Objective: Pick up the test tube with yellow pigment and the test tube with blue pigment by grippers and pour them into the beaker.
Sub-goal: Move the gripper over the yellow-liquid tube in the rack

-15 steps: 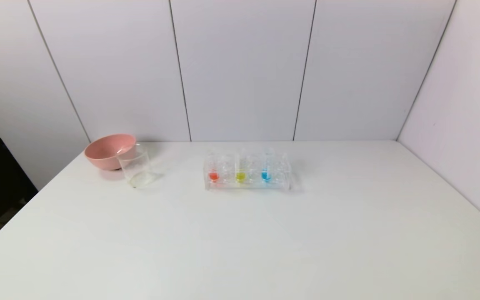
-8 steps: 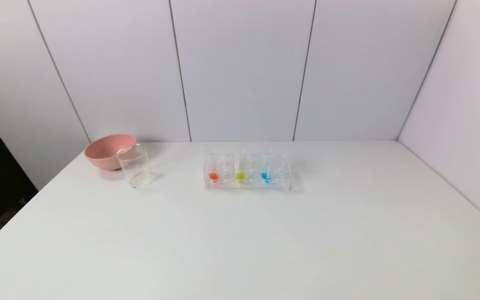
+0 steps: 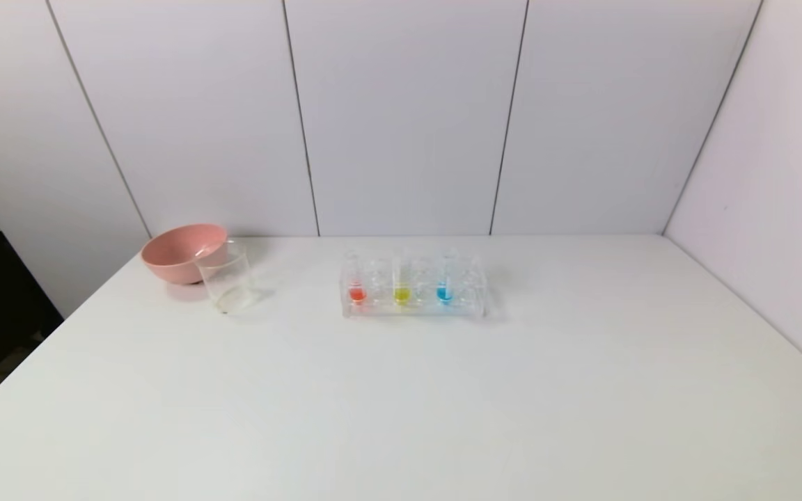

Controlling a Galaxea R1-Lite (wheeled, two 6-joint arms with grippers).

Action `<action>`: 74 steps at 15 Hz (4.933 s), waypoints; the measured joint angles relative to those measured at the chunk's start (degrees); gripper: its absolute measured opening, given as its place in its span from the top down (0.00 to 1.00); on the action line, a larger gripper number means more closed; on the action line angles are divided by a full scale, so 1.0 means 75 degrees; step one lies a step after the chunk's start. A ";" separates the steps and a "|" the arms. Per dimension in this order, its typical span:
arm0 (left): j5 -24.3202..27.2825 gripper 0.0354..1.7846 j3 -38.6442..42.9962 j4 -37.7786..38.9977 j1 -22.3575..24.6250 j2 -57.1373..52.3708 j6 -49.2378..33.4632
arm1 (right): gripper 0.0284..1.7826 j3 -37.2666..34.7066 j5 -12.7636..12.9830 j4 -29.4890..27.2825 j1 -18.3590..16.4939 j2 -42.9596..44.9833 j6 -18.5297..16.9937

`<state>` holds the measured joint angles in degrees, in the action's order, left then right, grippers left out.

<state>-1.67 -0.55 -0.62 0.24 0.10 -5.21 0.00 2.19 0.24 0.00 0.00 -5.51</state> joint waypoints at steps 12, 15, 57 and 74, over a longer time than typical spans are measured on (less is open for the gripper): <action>0.0000 0.01 0.0000 0.0003 0.0000 0.0000 -0.0003 | 0.04 0.0000 0.0000 -0.0003 0.0000 0.0000 0.0000; -0.0008 0.01 0.0000 0.0000 0.0000 0.0000 -0.0003 | 0.04 0.0000 -0.0003 -0.0003 0.0000 0.0000 0.0000; -0.1611 0.01 -0.6350 0.3974 -0.3932 1.0869 -0.0727 | 0.04 0.0000 0.0000 -0.0003 0.0000 0.0000 0.0000; -0.3456 0.01 -0.6302 0.7352 -0.5908 1.4326 -0.0670 | 0.04 0.0000 0.0000 -0.0003 0.0013 0.0000 0.0000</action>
<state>-27.59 -47.81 54.52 -44.07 107.55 -10.23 0.00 2.19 0.22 0.10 0.00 -5.51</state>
